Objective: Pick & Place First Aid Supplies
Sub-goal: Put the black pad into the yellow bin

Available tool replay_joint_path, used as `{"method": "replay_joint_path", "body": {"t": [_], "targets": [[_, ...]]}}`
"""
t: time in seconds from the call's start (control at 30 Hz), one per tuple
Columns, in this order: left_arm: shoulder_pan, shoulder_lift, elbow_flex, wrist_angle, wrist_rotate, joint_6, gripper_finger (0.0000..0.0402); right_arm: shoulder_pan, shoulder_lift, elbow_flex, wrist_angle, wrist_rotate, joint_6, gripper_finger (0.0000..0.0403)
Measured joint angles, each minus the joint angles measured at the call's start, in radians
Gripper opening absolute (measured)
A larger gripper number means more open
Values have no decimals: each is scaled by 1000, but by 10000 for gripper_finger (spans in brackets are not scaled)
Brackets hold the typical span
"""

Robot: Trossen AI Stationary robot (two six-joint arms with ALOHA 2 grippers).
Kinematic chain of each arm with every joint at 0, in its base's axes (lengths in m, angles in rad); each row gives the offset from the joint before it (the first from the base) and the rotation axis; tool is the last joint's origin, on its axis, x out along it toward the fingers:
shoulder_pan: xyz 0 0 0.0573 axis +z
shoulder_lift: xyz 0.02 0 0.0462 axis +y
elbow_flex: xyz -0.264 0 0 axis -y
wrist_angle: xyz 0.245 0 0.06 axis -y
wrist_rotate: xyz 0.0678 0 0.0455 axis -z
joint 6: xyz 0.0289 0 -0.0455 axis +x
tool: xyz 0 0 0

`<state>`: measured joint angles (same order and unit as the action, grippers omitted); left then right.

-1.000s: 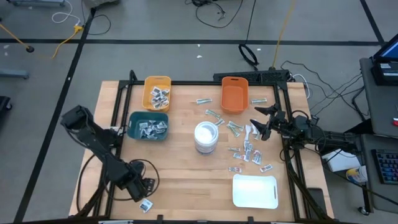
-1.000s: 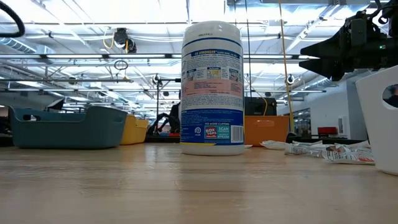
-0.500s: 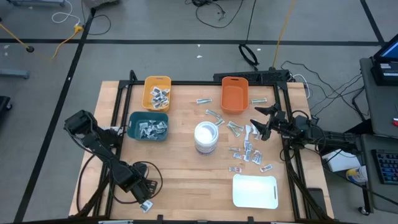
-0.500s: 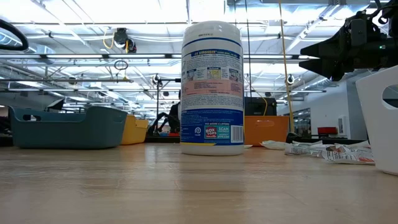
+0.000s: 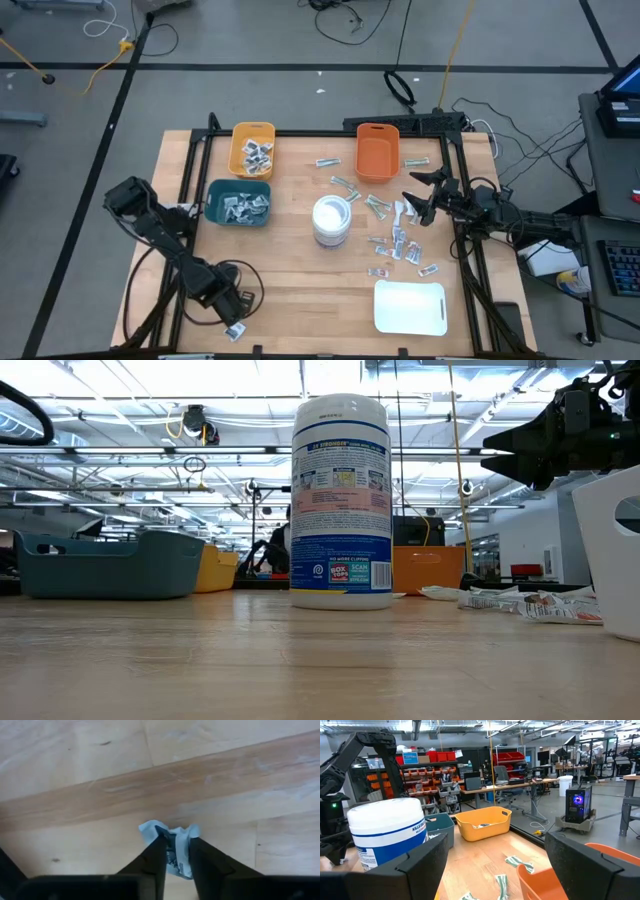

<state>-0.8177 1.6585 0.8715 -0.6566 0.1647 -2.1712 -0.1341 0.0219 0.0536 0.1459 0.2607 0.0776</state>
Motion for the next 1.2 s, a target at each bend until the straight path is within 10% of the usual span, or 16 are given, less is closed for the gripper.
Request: {"method": "replay_joint_path", "body": {"t": [0.27, 0.87, 1.2], "targets": [[67, -26, -2, -41, 33, 171, 10, 0, 0, 0, 0, 0, 0, 322], [378, -345, -1, -341, 18, 636, 20, 0, 0, 0, 0, 0, 0, 324], [701, -385, 0, -433, 18, 1140, 17, 0, 0, 0, 0, 0, 0, 324]]}}
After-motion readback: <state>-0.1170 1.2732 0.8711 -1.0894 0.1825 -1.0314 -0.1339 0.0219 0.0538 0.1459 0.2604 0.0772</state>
